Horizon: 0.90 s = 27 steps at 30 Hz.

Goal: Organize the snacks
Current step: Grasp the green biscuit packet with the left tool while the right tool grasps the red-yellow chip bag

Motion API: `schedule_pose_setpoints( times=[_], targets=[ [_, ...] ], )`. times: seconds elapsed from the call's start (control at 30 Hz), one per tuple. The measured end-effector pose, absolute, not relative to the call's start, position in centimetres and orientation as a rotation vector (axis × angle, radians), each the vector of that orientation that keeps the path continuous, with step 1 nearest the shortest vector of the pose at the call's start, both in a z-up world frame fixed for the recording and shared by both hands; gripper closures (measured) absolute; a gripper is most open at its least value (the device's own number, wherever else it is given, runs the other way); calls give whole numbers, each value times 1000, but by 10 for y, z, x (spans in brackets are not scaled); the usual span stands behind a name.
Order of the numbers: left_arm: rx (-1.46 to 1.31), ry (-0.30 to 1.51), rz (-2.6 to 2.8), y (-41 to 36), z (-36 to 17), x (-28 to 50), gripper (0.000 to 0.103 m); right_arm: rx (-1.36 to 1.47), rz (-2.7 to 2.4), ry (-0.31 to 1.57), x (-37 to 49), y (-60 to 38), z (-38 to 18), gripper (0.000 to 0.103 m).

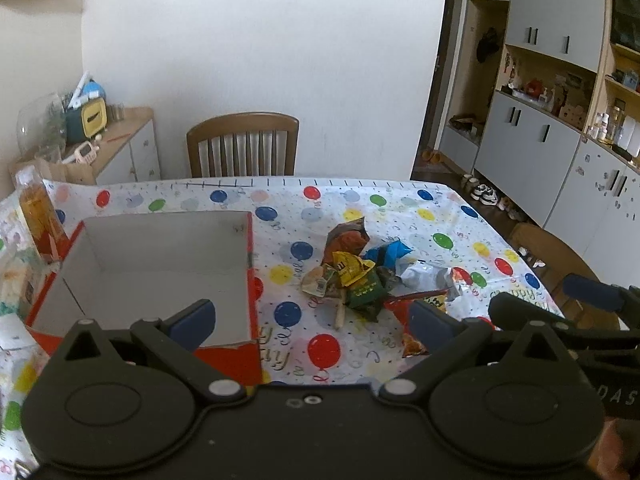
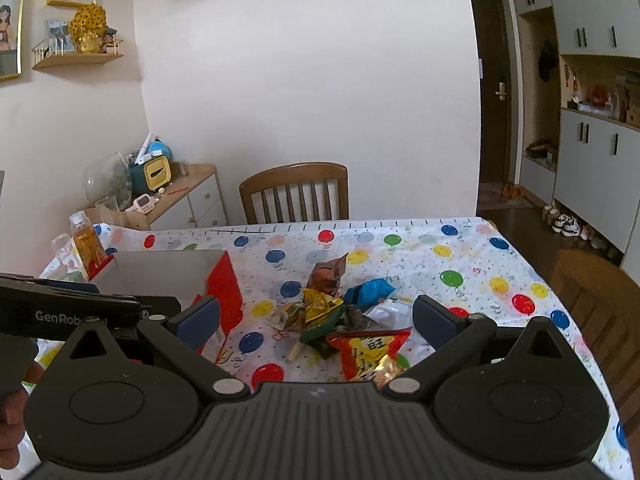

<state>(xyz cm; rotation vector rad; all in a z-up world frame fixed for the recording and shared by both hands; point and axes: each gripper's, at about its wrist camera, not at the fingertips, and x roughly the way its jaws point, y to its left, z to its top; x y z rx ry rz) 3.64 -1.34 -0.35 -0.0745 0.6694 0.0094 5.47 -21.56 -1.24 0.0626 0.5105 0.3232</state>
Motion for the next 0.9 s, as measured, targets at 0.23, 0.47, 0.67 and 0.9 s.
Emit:
schedule_pose_setpoints(
  times=[0.23, 0.47, 0.67, 0.9],
  targets=[
    [-61, 681, 30, -29, -8, 55, 0, 64, 333, 547, 83, -232, -25, 0],
    [-89, 701, 34, -35, -19, 77, 0, 25, 331, 620, 115, -243, -53, 0],
    [-83, 714, 24, -45, -34, 101, 0, -6, 342, 701, 139, -245, -81, 0],
    [-79, 754, 14, -52, -53, 138, 2, -30, 396, 753, 156, -243, -104, 5]
  ],
)
